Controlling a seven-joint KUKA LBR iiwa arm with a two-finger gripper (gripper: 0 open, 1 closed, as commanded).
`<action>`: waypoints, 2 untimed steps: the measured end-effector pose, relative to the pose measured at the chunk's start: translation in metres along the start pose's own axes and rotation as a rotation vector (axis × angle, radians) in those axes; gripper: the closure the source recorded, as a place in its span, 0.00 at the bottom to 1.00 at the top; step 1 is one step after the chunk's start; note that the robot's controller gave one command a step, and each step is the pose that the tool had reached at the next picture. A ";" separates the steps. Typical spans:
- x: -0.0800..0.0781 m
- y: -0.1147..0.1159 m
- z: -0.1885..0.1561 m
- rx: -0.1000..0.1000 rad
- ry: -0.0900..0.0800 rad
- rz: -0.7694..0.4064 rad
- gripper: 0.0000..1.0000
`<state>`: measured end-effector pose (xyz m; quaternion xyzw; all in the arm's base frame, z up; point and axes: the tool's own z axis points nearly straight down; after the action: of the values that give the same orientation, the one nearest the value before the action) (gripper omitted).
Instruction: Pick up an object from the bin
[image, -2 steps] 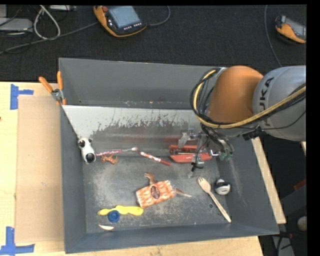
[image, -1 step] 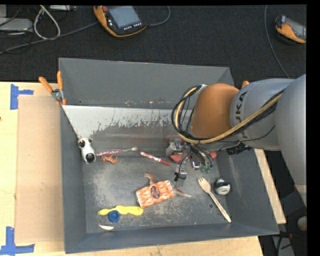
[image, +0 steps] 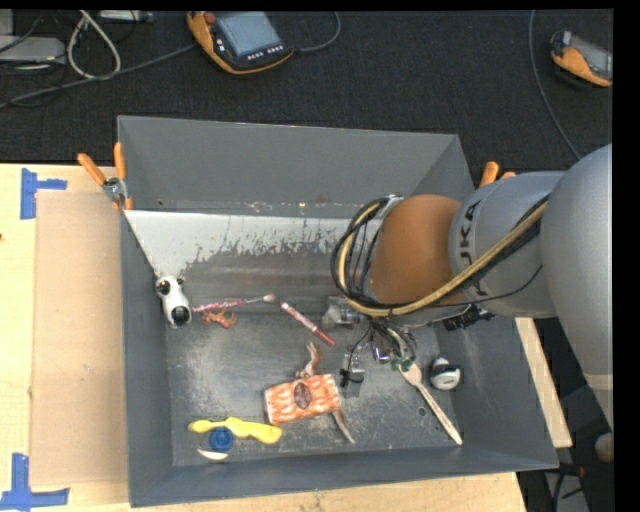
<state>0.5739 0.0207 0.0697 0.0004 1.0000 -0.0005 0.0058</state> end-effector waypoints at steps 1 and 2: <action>0.011 -0.003 -0.057 -0.001 0.010 -0.046 0.00; 0.041 0.051 -0.064 -0.002 0.009 -0.105 0.00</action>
Offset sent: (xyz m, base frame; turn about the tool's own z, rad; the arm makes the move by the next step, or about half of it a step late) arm -0.0493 0.0628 0.0582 -0.1179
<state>0.5327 0.0713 0.1335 -0.0521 0.9986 0.0000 0.0015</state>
